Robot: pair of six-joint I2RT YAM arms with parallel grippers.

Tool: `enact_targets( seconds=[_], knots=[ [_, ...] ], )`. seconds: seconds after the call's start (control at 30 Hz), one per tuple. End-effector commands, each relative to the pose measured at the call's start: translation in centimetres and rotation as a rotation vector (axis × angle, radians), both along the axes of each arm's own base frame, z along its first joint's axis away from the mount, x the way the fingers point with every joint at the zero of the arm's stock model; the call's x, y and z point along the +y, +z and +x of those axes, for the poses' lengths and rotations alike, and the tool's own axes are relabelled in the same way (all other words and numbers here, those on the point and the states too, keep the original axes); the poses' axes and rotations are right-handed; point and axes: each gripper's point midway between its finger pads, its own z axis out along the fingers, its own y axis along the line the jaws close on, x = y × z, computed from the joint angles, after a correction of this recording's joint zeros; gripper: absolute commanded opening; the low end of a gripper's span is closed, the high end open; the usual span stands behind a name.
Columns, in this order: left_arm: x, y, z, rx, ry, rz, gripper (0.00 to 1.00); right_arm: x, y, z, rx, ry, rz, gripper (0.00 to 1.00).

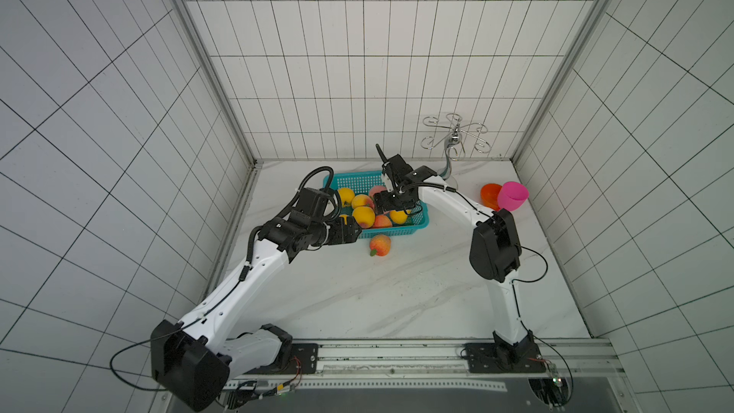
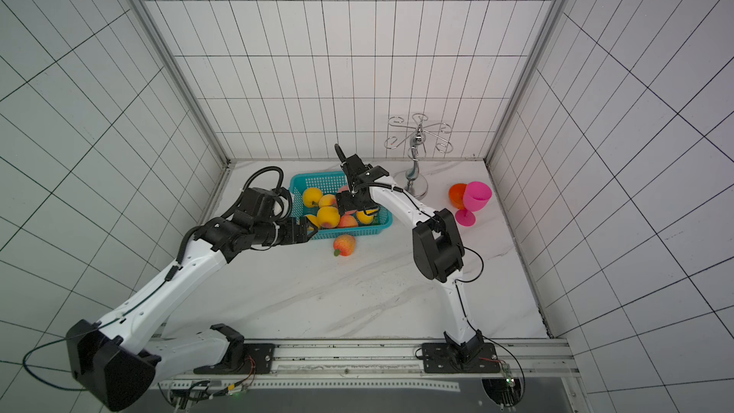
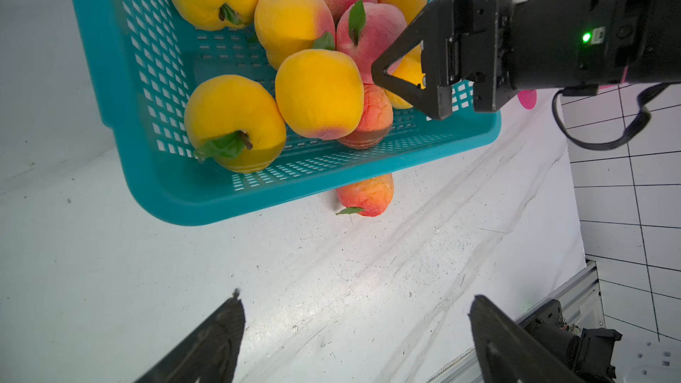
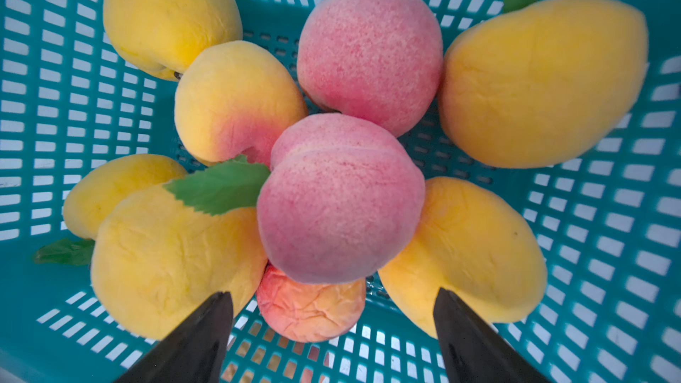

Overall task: Put the peaches into the basket
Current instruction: Place the peach in the basket.

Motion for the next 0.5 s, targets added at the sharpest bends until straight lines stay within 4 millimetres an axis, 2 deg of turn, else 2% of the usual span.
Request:
enact_targets(
  seconds=[0.0,0.17,0.47],
  knots=[
    [0.5,1.2,-0.3,-0.04,0.001,-0.004,0.93,-0.9,4.2,-0.1,-0.071,-0.003,0.003,0.89],
    [0.7,1.4,-1.5,-0.048,-0.008,-0.026,0.94,-1.3,6.1,-2.0,-0.1,0.007,-0.008,0.89],
    [1.2,-0.4,-4.9,0.039,-0.042,-0.036,0.93,-2.5,9.7,-8.2,-0.163,-0.007,-0.028,0.89]
  ],
)
